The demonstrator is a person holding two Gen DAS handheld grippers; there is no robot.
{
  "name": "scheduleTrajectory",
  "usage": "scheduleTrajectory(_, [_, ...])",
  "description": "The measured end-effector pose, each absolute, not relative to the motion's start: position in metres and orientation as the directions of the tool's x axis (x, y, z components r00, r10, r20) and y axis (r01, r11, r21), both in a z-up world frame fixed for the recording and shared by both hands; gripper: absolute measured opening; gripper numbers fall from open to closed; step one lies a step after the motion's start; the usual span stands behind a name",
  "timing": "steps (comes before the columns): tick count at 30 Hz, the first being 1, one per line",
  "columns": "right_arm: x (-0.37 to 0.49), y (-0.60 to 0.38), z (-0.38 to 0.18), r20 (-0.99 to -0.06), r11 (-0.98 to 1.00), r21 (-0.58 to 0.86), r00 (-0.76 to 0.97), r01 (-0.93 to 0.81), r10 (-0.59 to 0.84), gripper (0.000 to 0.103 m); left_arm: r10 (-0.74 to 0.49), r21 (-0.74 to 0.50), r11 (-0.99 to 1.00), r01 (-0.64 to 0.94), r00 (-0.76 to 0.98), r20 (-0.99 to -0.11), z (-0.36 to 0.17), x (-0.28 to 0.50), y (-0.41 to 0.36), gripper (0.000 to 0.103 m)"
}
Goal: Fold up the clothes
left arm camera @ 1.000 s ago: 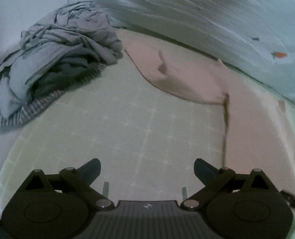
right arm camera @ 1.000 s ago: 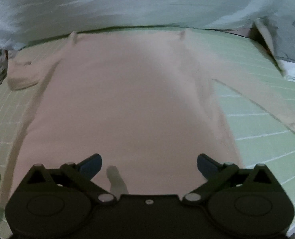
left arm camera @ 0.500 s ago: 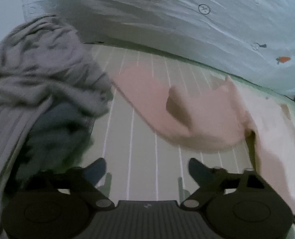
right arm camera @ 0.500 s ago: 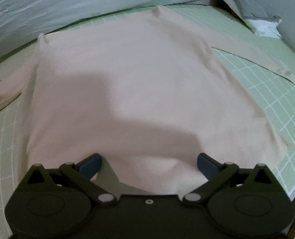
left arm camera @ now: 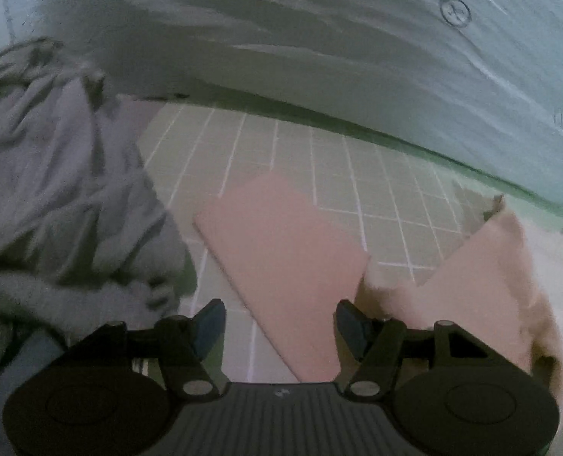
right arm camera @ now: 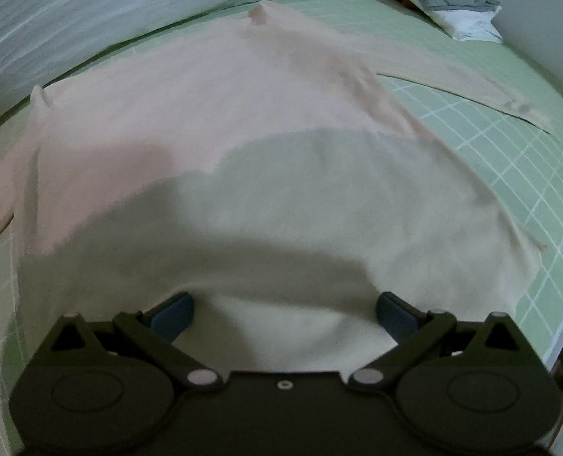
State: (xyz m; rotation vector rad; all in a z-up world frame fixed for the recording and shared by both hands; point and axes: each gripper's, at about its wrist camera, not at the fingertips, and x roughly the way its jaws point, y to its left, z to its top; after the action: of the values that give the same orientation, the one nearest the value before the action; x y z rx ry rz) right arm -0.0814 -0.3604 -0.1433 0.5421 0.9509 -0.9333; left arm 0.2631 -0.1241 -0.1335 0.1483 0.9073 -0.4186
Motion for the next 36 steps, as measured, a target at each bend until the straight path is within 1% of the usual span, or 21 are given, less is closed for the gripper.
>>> scheduleTrajectory(1, [-0.081, -0.36, -0.144, -0.867, 0.507, 0.001, 0.254, 0.862, -0.43, 0.103, -0.274, -0.018, 0.908, 0.419, 0.561, -0.781, -0.134, 0.262, -0.127, 0.029])
scheduleTrajectory(2, [-0.081, -0.36, -0.144, -0.866, 0.504, 0.0, 0.252, 0.864, -0.432, 0.103, -0.297, -0.037, 0.901, 0.432, 0.554, -0.778, -0.134, 0.261, -0.127, 0.015])
scheduleTrajectory(3, [-0.081, -0.359, -0.144, -0.866, 0.503, 0.0, 0.252, 0.864, -0.432, 0.103, -0.315, -0.06, 0.899, 0.434, 0.547, -0.775, -0.134, 0.26, -0.127, 0.012])
scheduleTrajectory(5, [-0.08, -0.36, -0.145, -0.867, 0.503, 0.001, 0.251, 0.864, -0.43, 0.103, -0.319, -0.054, 0.897, 0.439, 0.557, -0.767, -0.136, 0.255, -0.128, 0.008])
scheduleTrajectory(7, [-0.08, -0.362, -0.145, -0.868, 0.503, 0.001, 0.25, 0.864, -0.428, 0.103, -0.315, -0.042, 0.896, 0.441, 0.566, -0.762, -0.136, 0.249, -0.127, 0.007])
scheduleTrajectory(13, [-0.08, -0.362, -0.142, -0.871, 0.509, 0.002, 0.251, 0.861, -0.422, 0.103, -0.286, -0.067, 0.921, 0.383, 0.55, -0.785, -0.131, 0.223, -0.103, 0.007])
scheduleTrajectory(21, [-0.084, -0.359, -0.144, -0.86, 0.537, 0.001, 0.275, 0.843, -0.43, 0.103, -0.267, -0.125, 0.948, 0.294, 0.513, -0.816, -0.125, 0.155, -0.054, 0.008])
scheduleTrajectory(24, [-0.087, -0.355, -0.145, -0.853, 0.562, 0.002, 0.294, 0.827, -0.431, 0.103, -0.263, -0.133, 0.95, 0.283, 0.494, -0.828, -0.123, 0.125, -0.043, 0.009])
scheduleTrajectory(26, [-0.09, -0.353, -0.145, -0.848, 0.581, 0.002, 0.309, 0.814, -0.43, 0.103, -0.274, -0.156, 0.949, 0.275, 0.471, -0.838, -0.122, 0.113, -0.036, 0.012])
scheduleTrajectory(28, [-0.093, -0.351, -0.145, -0.845, 0.602, 0.003, 0.324, 0.798, -0.426, 0.103, -0.281, -0.176, 0.949, 0.261, 0.45, -0.848, -0.121, 0.105, -0.03, 0.013])
scheduleTrajectory(30, [-0.095, -0.351, -0.145, -0.844, 0.627, 0.004, 0.339, 0.779, -0.415, 0.103, -0.281, -0.202, 0.955, 0.216, 0.446, -0.85, -0.117, 0.104, -0.021, 0.015])
scheduleTrajectory(33, [-0.097, -0.351, -0.144, -0.841, 0.649, 0.004, 0.354, 0.761, -0.41, 0.103, -0.256, -0.212, 0.967, 0.144, 0.47, -0.845, -0.109, 0.103, -0.008, 0.022])
scheduleTrajectory(35, [-0.099, -0.351, -0.143, -0.838, 0.657, 0.004, 0.361, 0.754, -0.408, 0.103, -0.236, -0.214, 0.972, 0.101, 0.491, -0.839, -0.104, 0.106, 0.0, 0.034])
scheduleTrajectory(36, [-0.099, -0.351, -0.143, -0.838, 0.662, 0.004, 0.364, 0.75, -0.407, 0.103, -0.224, -0.213, 0.974, 0.082, 0.501, -0.836, -0.103, 0.108, 0.005, 0.037])
